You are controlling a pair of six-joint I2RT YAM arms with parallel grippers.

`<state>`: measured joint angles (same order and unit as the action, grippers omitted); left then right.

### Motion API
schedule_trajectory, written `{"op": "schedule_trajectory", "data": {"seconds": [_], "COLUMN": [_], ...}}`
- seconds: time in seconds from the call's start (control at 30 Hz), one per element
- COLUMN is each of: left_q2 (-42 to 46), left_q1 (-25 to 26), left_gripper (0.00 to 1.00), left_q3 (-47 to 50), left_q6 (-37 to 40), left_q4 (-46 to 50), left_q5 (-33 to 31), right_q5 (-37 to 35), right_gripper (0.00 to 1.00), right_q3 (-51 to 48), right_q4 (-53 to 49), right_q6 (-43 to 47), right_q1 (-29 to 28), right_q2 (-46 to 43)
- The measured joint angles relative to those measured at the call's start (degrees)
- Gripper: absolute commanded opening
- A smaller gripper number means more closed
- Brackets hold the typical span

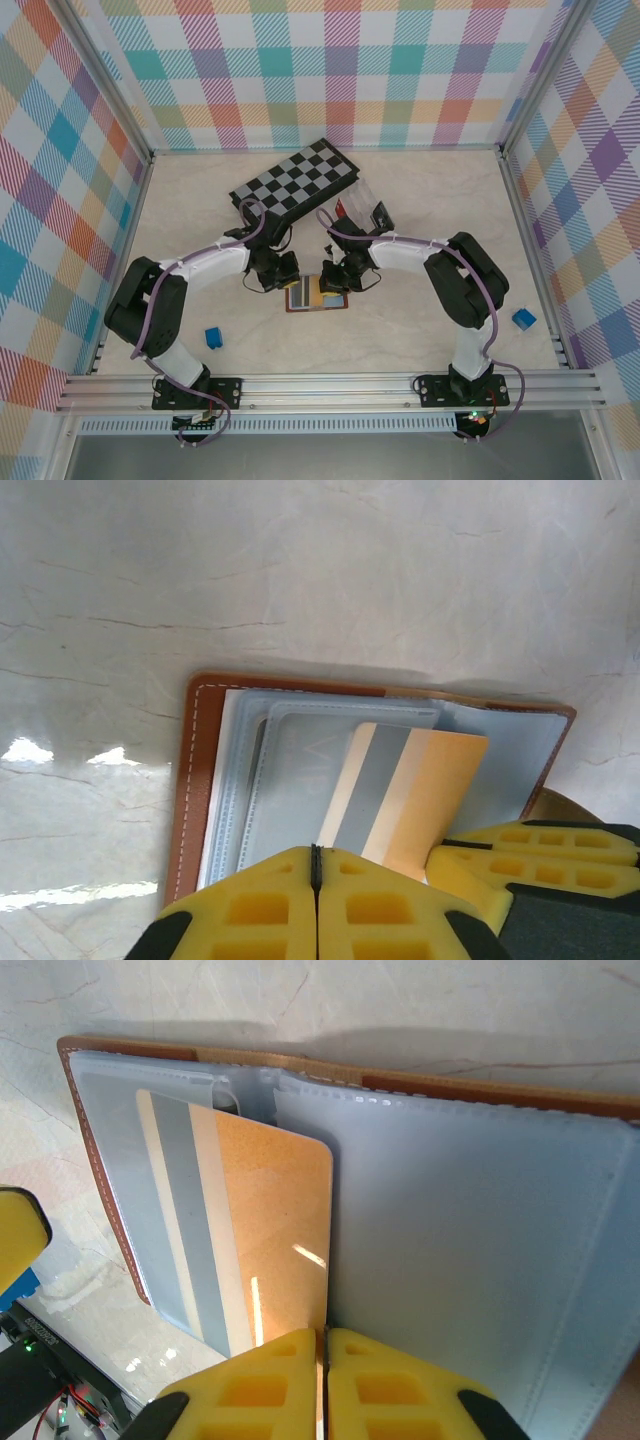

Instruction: Take the credit cards out of the card holder

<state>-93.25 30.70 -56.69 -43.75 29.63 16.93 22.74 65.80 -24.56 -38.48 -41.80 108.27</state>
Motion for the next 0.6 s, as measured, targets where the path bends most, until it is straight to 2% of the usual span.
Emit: {"op": "schedule_trajectory", "data": {"seconds": [0.17,0.4,0.6], "left_q2": [-2.38,-4.81,-4.81], "left_q1": [1.09,1.6,1.6], "left_gripper": [0.02,0.0,0.0], "left_q3": [-0.2,-0.24,-0.11], "left_q6": [-0.37,-0.35,-0.35], "left_q4": [-1.55,-1.07,-1.2], "left_q5": [1.7,0.92,0.5], "right_q5": [0.02,0.52,2.12], "right_gripper": [0.19,0.26,0.28], "right_q3": [0.0,-0.02,-0.17], "right_q4": [0.0,0.59,2.38], "right_q6": [-0.15,-0.72,-1.38], "right_q1": [0.0,0.0,0.07], "right_q2": [0.0,0.0,0.0]}}
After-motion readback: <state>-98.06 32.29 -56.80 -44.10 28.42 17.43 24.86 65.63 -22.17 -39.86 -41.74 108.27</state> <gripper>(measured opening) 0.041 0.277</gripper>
